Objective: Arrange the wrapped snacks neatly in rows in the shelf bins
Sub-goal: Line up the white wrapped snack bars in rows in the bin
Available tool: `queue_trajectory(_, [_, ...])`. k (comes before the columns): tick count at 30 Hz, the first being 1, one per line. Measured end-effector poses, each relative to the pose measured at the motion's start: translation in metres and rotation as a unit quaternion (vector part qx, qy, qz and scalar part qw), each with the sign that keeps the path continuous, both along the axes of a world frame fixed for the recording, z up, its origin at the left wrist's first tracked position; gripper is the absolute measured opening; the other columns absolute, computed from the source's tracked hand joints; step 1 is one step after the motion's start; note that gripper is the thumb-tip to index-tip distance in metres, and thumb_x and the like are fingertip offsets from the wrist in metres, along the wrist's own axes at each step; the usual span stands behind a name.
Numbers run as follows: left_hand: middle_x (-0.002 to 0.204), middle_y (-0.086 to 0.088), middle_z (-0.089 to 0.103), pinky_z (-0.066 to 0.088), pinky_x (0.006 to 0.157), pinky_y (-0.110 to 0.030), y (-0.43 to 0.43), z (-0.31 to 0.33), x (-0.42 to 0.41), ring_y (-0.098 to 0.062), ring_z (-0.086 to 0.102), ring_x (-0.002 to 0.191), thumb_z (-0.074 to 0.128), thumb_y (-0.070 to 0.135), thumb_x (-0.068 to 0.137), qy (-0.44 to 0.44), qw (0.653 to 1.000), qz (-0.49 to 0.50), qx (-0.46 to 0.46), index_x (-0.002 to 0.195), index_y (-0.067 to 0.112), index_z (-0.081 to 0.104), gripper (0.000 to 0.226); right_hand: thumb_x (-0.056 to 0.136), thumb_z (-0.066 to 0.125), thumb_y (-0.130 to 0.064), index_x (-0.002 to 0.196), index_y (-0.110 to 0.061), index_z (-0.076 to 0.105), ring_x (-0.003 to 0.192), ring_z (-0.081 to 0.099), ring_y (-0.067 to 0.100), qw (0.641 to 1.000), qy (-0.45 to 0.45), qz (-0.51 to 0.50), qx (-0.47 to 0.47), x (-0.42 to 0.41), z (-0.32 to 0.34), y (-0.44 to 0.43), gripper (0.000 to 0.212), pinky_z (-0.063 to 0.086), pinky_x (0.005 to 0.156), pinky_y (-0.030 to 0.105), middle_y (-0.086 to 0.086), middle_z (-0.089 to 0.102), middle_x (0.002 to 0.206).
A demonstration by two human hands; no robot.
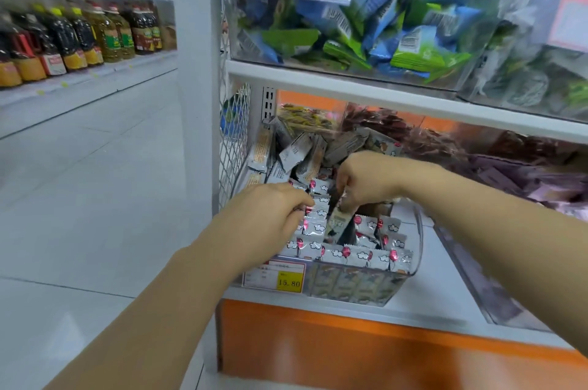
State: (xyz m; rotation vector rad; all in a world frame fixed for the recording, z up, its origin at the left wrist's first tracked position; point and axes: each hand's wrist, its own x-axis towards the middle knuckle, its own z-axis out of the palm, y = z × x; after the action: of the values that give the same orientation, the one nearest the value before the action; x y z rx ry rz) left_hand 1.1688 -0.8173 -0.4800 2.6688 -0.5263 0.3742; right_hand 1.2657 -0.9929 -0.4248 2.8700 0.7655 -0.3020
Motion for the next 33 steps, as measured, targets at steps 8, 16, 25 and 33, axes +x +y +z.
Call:
queue_trajectory(8, [0.119, 0.013, 0.061, 0.037, 0.084, -0.016, 0.009, 0.011, -0.011, 0.003, 0.047, 0.093, 0.052, 0.022, 0.095, -0.031, 0.993, 0.062, -0.092, 0.122, 0.028, 0.061, 0.030, 0.078, 0.070, -0.031, 0.087, -0.023, 0.064, 0.069, 0.054, 0.011, 0.944, -0.212, -0.033, 0.250, -0.070, 0.018, -0.051, 0.013, 0.038, 0.062, 0.021, -0.010, 0.058, 0.073])
queue_trajectory(16, [0.107, 0.017, 0.059, 0.050, 0.066, -0.012, 0.000, 0.031, -0.035, 0.008, 0.064, 0.079, 0.059, 0.037, 0.087, 0.072, 0.865, 0.050, -0.494, 0.129, 0.041, 0.042, 0.045, 0.080, 0.072, -0.017, 0.089, -0.011, 0.064, 0.065, 0.057, 0.015, 0.731, 0.018, -0.099, 0.675, -0.117, -0.006, -0.006, 0.014, 0.046, 0.061, 0.027, -0.003, 0.068, 0.066])
queue_trajectory(25, [0.106, 0.000, 0.066, 0.058, 0.071, -0.026, 0.034, 0.035, -0.042, -0.008, 0.070, 0.082, 0.068, 0.027, 0.085, 0.000, 0.811, 0.115, -0.574, 0.118, 0.032, 0.052, 0.037, 0.093, 0.057, -0.017, 0.104, -0.026, 0.060, 0.079, 0.063, 0.017, 0.820, -0.046, -0.036, 0.570, -0.073, -0.014, 0.033, 0.015, 0.055, 0.073, 0.029, 0.007, 0.066, 0.097])
queue_trajectory(33, [0.103, 0.011, 0.062, 0.057, 0.082, -0.034, 0.048, 0.035, -0.045, -0.006, 0.067, 0.087, 0.067, 0.034, 0.085, -0.035, 0.838, 0.138, -0.526, 0.121, 0.034, 0.051, 0.040, 0.083, 0.056, -0.002, 0.138, -0.022, 0.042, 0.108, 0.053, 0.023, 0.950, -0.160, 0.024, 0.267, -0.014, -0.029, 0.054, 0.060, 0.047, 0.093, 0.039, 0.010, 0.045, 0.137])
